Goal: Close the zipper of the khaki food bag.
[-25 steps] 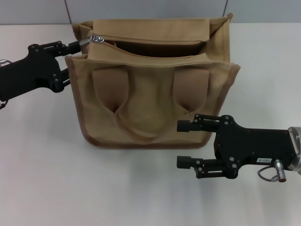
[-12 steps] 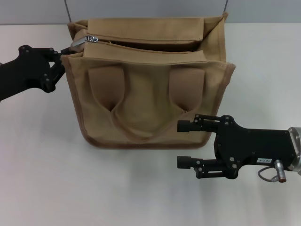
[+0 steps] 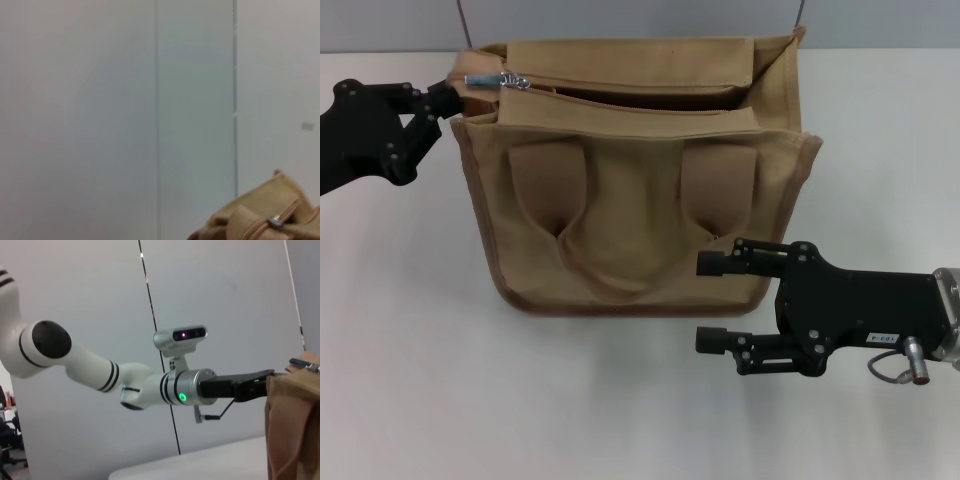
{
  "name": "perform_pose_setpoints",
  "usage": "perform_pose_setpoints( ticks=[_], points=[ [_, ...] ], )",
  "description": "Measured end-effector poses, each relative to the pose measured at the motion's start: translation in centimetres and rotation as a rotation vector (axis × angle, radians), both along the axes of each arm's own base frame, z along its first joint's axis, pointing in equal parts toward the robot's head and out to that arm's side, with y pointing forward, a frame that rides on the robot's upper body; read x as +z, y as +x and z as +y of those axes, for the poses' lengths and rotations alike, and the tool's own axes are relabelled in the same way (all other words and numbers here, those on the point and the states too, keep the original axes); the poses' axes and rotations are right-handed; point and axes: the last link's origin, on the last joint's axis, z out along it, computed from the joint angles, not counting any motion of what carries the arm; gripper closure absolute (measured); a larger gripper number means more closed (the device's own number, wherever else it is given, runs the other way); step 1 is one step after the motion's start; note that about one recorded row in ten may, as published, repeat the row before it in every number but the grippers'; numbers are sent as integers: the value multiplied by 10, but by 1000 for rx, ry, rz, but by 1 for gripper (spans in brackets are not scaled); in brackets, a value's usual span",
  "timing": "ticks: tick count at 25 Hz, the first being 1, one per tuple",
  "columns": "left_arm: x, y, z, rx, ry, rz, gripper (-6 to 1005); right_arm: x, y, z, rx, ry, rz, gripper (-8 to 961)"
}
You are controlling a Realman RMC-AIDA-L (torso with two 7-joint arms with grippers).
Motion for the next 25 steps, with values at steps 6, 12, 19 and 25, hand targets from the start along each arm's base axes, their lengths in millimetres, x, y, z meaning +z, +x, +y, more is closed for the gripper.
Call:
perform_pose_setpoints(
  ticks=[6,12,19,25],
  points=[
    [-2,15,-1,-71,-34,-29,978,5,-8,1,11,5,64,185],
    [-3,23,5,-93,-44,-31,978,16,-24,9,-20,-63,148,185],
    [-3,22,4,-93,-39,-35,978,34,-49,39,-145,-170,208,194],
    [-3,22,3,-96,-37,-38,978,44,-80,75,-217,-221,170,243]
  ],
)
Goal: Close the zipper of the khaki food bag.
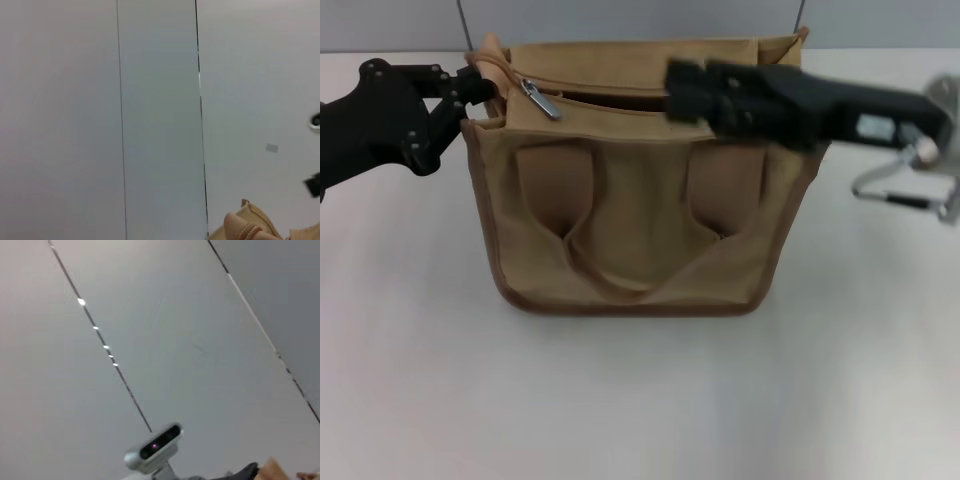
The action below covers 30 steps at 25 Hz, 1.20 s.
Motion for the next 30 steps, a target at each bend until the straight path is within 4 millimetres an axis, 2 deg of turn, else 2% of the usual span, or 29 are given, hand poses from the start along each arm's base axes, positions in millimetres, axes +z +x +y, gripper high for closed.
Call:
perform_pose_setpoints(
  ticks=[7,12,13,19,30],
  points=[
    [-2,2,0,-4,-1,-6,978,-9,-37,32,-30,-68,-118,299],
    [-3,3,1,-5,6,-14,978,-22,-58,46,-73,-161,-267,510],
    [-2,4,2,-3,14,-21,978,-25,-65,50,-85,-194,-322,509],
    [-1,5,2,-3,19,-27,978,-28,-78,54,-105,-241,-419,504],
    [-3,7,4,-9,17,-30,977,-34,-99,62,-142,-263,-481,511]
  ],
)
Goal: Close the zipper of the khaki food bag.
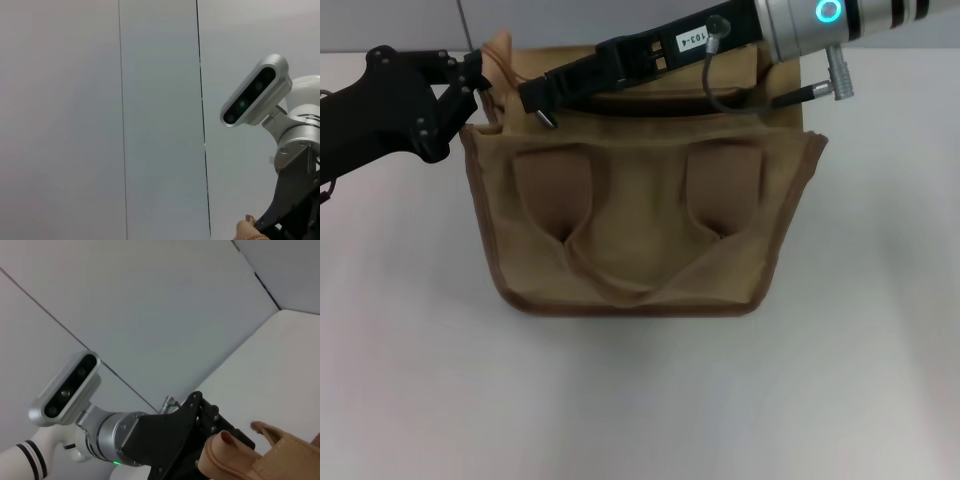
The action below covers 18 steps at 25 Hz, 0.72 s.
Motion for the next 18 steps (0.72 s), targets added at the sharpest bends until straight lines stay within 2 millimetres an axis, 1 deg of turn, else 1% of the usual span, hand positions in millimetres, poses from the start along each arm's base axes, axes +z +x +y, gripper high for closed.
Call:
perform_pose_setpoints(
  ticks=[7,18],
  points=[
    [0,2,2,-7,2,1,977,0,-4,0,-26,-13,-35,513],
    [0,7,7,-12,6,4,977,0,-2,-2,-41,-25,-86,515]
  ],
)
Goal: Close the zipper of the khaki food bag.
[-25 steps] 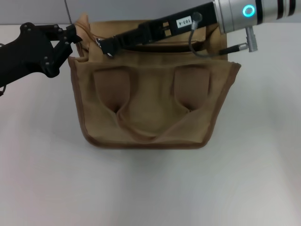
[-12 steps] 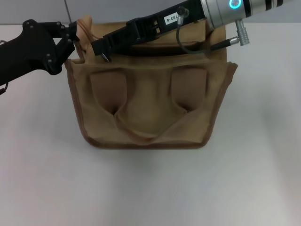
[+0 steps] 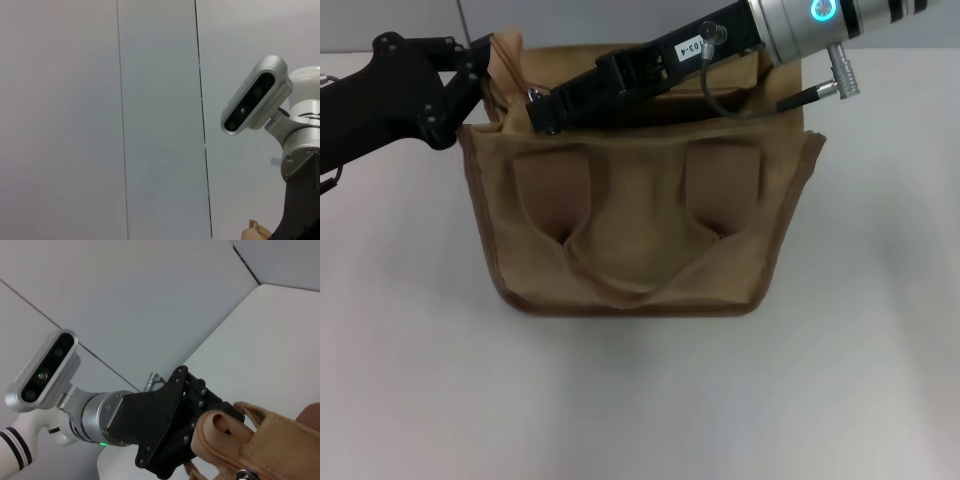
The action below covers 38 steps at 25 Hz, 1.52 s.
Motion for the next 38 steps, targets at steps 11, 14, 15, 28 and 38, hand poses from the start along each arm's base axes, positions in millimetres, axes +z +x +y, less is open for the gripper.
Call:
perform_pose_setpoints(
  ticks=[11,14,15,28,38],
  points=[
    [-6,13,5,-25,-16,-21,977,-6,-3,-2,2,2,14,518],
    [-9,17,7,-28,-14,-33,977,-6,-2,-1,-6,13,22,518],
    [-10,18,7,-30,-13,-37,977,-6,-1,-1,-8,16,24,518],
    [-10,20,12,-1,7,-66,977,-3,5,3,-28,51,31,557],
    [-13,22,16,15,4,-77,978,-3,3,2,-17,51,49,574]
  ],
)
